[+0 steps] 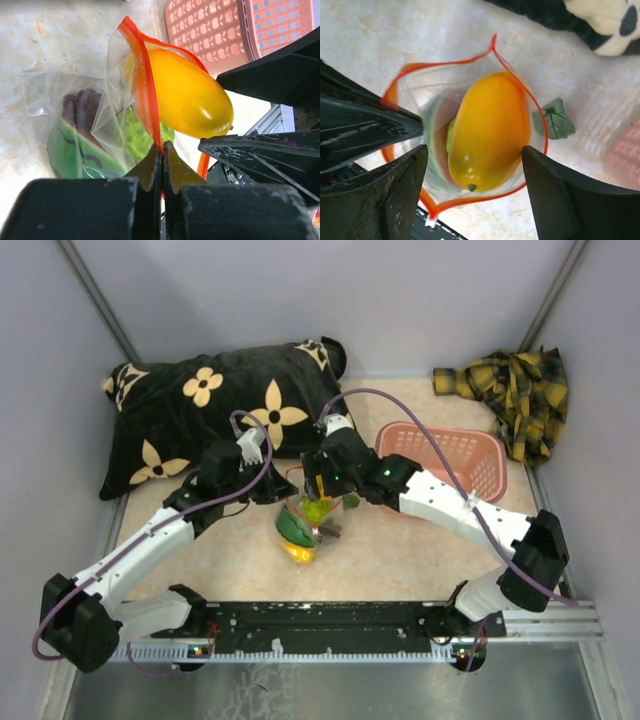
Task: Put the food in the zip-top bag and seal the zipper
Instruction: Place the fake fruit in the zipper food storage bag.
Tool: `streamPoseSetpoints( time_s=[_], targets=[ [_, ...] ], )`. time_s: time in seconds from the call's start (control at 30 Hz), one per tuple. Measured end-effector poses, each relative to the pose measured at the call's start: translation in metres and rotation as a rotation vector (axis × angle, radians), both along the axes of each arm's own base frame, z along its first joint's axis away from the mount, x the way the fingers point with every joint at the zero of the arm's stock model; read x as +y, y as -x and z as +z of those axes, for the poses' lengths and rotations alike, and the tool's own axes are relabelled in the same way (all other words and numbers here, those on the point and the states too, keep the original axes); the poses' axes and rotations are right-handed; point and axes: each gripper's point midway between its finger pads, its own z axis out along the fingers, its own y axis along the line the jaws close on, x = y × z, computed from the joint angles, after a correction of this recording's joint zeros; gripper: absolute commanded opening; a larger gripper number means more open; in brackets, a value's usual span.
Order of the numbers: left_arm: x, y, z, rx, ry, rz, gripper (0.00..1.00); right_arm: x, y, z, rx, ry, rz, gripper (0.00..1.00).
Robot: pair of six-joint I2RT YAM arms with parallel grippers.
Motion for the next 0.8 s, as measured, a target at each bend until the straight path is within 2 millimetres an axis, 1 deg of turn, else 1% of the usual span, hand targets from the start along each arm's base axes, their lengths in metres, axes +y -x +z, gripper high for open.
streamPoseSetpoints(
  time_s=[0.13, 0.3, 0.57, 0.8],
  targets=[
    [-0.002, 0.003, 0.004, -0.007, 0.015, -0.017, 0.00, 0.012, 0.001, 0.013, -0.004, -0.056, 0.037, 0.72],
    [-0.007, 0.007, 0.018, -0.038, 0.055, -0.056, 0.00, 0.021, 0.005, 0.016, 0.007, -0.092, 0.072, 0.70],
    [-0.009, 0.012, 0.029, -0.086, 0.082, -0.106, 0.00, 0.016, 0.001, 0.019, -0.004, -0.091, 0.032, 0.70],
    [-0.015, 0.021, 0.047, -0.132, 0.135, -0.167, 0.00, 0.008, -0.001, 0.032, -0.044, -0.104, 0.003, 0.70]
  ],
)
